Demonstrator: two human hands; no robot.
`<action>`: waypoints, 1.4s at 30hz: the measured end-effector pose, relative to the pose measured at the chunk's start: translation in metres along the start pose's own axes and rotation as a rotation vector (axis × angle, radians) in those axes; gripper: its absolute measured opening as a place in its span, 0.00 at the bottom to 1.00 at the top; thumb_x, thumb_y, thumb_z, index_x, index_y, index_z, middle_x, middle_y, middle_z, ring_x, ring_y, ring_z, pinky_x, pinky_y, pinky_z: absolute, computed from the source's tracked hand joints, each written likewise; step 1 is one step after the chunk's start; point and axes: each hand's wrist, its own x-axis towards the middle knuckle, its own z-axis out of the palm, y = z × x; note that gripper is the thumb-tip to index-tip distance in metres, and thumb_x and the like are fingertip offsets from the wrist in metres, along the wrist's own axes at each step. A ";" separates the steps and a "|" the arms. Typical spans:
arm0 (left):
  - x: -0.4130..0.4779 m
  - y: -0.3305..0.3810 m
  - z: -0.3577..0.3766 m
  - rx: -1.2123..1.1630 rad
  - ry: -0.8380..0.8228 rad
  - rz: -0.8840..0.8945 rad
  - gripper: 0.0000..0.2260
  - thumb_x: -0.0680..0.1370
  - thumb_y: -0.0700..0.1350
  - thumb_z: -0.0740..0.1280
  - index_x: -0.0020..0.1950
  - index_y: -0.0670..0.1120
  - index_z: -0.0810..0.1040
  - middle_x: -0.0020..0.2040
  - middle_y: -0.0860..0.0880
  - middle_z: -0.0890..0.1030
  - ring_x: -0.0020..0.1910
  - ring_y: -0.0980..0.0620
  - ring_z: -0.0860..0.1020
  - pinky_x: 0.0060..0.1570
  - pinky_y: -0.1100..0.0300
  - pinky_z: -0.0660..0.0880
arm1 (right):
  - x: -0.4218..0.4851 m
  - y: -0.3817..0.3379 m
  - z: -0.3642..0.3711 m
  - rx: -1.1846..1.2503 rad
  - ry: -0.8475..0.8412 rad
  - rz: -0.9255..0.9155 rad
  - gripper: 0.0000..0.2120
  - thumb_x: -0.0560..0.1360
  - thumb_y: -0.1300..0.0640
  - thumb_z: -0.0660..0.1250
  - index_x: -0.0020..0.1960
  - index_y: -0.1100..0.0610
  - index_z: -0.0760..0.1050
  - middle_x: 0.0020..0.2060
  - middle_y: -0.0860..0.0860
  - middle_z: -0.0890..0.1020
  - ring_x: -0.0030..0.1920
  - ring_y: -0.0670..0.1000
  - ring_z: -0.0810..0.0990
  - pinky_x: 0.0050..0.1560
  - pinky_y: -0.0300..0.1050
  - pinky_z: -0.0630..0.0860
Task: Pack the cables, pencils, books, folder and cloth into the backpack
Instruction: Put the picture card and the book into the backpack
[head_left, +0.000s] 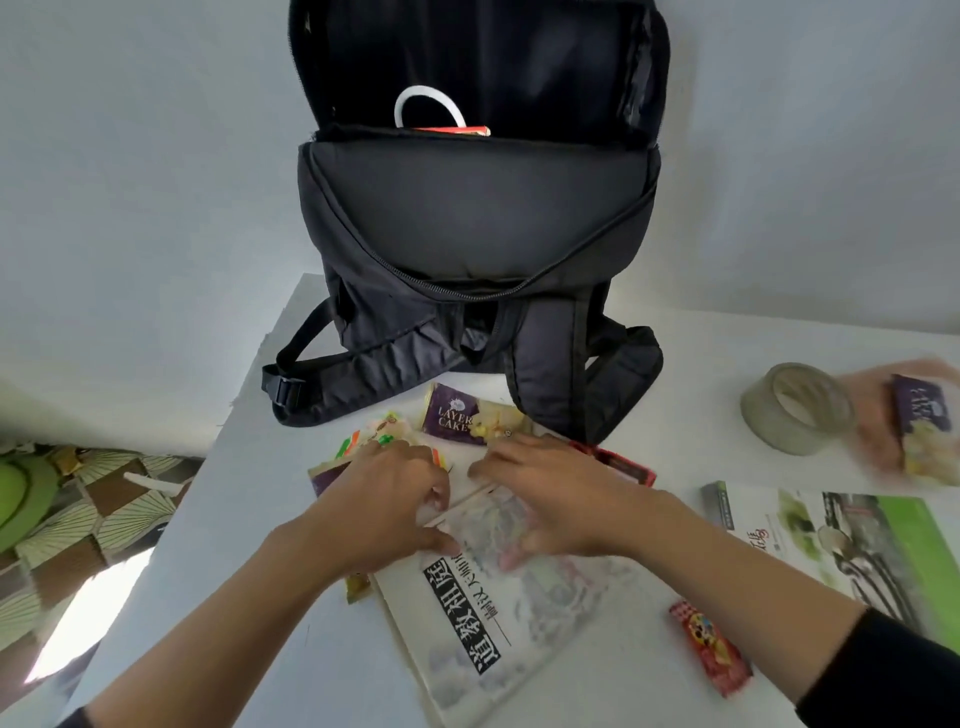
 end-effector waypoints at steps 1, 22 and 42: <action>0.001 0.000 0.001 -0.035 0.000 -0.003 0.20 0.72 0.68 0.71 0.55 0.57 0.79 0.48 0.61 0.70 0.51 0.57 0.68 0.53 0.60 0.62 | 0.003 -0.002 -0.003 -0.029 -0.032 0.014 0.40 0.66 0.36 0.78 0.70 0.51 0.68 0.63 0.47 0.71 0.64 0.49 0.69 0.62 0.45 0.67; 0.003 -0.007 -0.023 -0.713 -0.139 0.097 0.18 0.78 0.60 0.71 0.32 0.51 0.82 0.29 0.49 0.75 0.30 0.51 0.69 0.35 0.55 0.65 | -0.003 -0.007 -0.050 0.209 -0.223 0.074 0.21 0.70 0.50 0.79 0.49 0.43 0.67 0.41 0.41 0.74 0.45 0.46 0.73 0.40 0.43 0.68; 0.010 -0.033 -0.226 -1.370 0.684 0.116 0.13 0.85 0.42 0.60 0.60 0.40 0.82 0.53 0.39 0.85 0.52 0.41 0.86 0.42 0.62 0.82 | -0.019 0.045 -0.197 1.541 0.740 0.014 0.19 0.78 0.64 0.65 0.69 0.63 0.75 0.61 0.60 0.83 0.60 0.62 0.84 0.57 0.60 0.82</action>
